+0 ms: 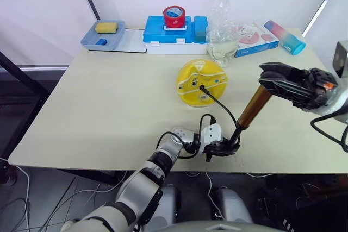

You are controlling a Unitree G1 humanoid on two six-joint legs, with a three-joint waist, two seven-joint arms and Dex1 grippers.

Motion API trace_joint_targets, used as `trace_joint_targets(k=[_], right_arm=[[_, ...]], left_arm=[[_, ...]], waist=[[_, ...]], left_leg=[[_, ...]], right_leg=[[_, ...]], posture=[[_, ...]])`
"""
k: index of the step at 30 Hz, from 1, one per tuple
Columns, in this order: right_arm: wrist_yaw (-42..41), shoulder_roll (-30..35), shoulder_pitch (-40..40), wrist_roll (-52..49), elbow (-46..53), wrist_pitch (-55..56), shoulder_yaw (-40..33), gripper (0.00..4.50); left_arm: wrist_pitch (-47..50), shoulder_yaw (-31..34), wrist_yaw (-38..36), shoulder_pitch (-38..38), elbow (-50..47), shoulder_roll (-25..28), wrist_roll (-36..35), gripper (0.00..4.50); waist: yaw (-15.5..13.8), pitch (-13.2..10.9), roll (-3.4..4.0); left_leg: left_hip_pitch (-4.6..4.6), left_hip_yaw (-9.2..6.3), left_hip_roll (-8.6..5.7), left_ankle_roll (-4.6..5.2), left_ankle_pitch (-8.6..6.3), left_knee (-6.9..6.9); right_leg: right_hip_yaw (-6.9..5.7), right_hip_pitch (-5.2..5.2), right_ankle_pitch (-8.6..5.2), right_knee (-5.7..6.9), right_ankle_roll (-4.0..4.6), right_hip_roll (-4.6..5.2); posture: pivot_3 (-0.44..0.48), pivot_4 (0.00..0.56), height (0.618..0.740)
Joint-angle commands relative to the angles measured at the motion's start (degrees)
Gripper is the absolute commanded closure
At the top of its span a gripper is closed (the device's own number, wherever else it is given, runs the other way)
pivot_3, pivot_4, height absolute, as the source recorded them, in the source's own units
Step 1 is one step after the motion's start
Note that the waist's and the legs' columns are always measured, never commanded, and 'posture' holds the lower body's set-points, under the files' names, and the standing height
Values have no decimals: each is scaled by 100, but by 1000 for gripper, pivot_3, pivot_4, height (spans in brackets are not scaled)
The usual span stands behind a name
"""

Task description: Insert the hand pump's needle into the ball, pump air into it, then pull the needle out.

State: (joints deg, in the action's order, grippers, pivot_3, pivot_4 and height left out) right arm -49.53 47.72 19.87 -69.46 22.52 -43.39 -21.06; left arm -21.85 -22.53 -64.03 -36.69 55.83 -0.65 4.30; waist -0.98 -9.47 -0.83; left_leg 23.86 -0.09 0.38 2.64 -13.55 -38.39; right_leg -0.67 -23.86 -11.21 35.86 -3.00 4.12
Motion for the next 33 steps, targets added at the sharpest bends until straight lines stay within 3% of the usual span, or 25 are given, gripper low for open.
trace_joint_targets(k=[1,9,12,21,27,33], right_arm=[[-12,107,68,12,98,220,-458,2448],[-338,12,-886,746,395,536,-139,2448],[-587,-59,-1396,1474,324,965,209,2448],[-940,-802,-1998,2987,-686,2559,1173,2448],[-950,-997,-2052,3134,-1105,2760,1365,2448],[-1017,-916,-1948,2678,-824,2728,910,2448]], left_arm=[[-115,-319,-241,175,116,-135,268,3331],[-241,-326,-144,162,310,-165,395,3331],[-291,-323,-122,142,409,-168,442,3332],[-343,-253,-84,68,575,-196,492,3332],[-443,-232,-30,31,652,-210,499,3332],[-370,-185,-9,-22,758,-241,466,3332]], waist=[[-1,0,0],[-24,6,-2],[-30,11,-9],[-49,41,-38],[-50,60,-53],[-57,68,-54]], left_leg=[[0,0,0,0,0,0],[-3,-8,-1,9,-6,0],[-4,-7,-1,9,-6,-2],[-13,-15,-1,9,-6,-8],[-15,-17,0,9,-6,-8],[-18,-19,1,9,-6,-11]], right_leg=[[0,0,0,0,0,0],[-6,10,-1,-3,-1,-1],[-6,12,-2,-3,-3,0],[-13,21,-14,-4,-21,-1],[-15,24,-13,-4,-19,-1],[-15,28,-14,-4,-21,0]], posture=[[0,150,739],[0,150,739],[0,150,739],[0,150,739],[0,150,739],[0,150,739]])
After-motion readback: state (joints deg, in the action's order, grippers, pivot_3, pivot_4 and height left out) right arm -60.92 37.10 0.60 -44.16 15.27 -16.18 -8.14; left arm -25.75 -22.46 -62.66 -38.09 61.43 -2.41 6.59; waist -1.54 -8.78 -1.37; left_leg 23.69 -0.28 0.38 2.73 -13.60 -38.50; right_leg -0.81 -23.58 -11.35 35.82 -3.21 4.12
